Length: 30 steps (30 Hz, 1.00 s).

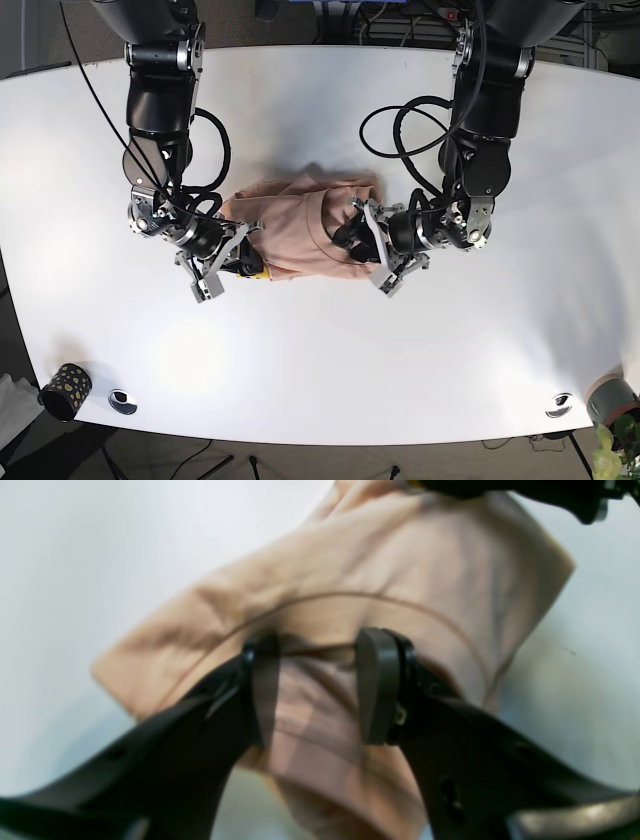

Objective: Fold the T-shirt properly

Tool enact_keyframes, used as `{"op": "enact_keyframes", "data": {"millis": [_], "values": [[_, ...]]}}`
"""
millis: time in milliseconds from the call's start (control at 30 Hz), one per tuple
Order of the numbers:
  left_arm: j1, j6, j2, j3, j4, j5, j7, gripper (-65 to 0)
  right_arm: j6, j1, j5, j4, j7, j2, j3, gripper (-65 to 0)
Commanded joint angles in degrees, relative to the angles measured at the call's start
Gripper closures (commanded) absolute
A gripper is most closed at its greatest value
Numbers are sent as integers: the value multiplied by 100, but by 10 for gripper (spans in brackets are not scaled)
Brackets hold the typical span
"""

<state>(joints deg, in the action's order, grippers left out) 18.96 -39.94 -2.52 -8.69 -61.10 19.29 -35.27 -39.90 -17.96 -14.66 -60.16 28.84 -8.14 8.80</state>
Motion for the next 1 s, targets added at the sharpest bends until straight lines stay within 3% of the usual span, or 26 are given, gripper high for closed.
{"op": "enact_keyframes", "data": {"millis": [0,267,467,700,967], "values": [[130,-6,-227,3,154,1,58,-239,-10,-160,-77,113,-225,-105,21,-44],[121,-6,-763,-129,1191,18,727,-239,-10,-46,-86,-10,-225,-298,144,-43],[121,-6,-939,-164,901,45,735,-239,-10,86,-86,-968,619,-272,496,-43],[-177,-6,-1053,346,-690,45,-91,-237,-10,7,-42,-1584,1164,-228,470,-44],[-731,-6,-1000,504,-2413,45,-961,-237,-10,-679,-25,-212,523,-131,461,-44]]}}
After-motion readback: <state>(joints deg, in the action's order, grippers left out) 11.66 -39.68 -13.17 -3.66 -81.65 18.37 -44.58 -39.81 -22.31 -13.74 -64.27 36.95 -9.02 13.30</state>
